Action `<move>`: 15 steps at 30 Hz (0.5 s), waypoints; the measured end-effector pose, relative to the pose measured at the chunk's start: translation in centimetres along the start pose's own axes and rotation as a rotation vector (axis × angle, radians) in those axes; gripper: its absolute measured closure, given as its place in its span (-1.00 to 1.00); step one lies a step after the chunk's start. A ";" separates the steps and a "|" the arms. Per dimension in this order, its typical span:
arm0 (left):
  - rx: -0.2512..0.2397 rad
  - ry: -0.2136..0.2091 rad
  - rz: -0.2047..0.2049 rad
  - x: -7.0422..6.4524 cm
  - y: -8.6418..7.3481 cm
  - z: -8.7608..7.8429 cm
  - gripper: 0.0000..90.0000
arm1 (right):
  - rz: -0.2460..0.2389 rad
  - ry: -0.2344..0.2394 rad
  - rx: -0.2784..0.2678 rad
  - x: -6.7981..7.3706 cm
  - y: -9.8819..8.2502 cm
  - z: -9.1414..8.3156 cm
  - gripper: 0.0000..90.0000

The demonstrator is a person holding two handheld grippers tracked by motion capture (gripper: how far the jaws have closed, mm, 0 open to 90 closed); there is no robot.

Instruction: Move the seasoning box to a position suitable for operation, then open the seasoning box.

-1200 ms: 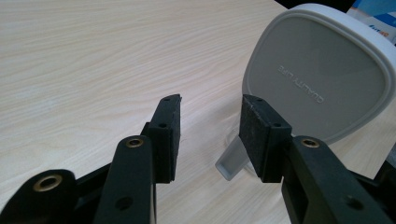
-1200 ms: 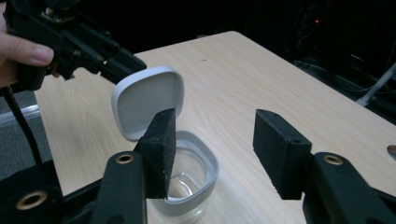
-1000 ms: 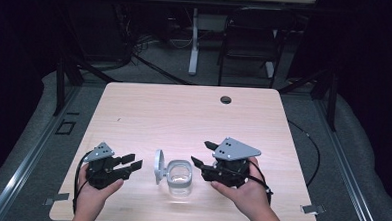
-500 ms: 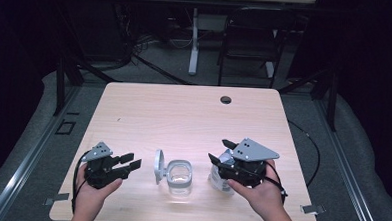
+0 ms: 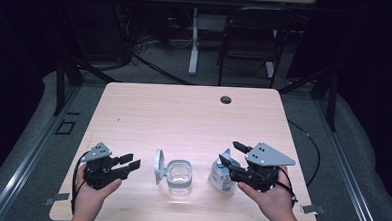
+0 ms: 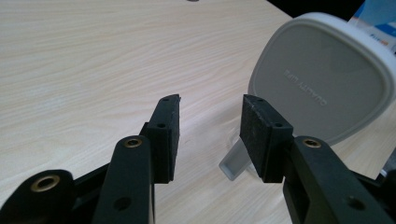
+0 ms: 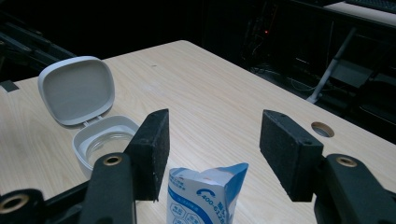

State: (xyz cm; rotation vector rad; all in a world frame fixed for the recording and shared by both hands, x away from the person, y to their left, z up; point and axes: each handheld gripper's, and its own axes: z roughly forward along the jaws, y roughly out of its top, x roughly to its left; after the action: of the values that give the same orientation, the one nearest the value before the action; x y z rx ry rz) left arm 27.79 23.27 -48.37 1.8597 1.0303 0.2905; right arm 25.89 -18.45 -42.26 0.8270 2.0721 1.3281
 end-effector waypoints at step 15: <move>0.016 0.014 -0.007 0.1 -0.3 0.1 0.28 | 0.037 -0.002 0.003 -0.7 -1.6 -0.3 -0.12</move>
State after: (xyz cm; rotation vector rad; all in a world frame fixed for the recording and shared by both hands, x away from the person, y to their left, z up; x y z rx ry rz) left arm 27.72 23.33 -48.73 1.8703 1.0510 0.2928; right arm 25.85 -19.68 -43.54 0.8716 2.0667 1.3432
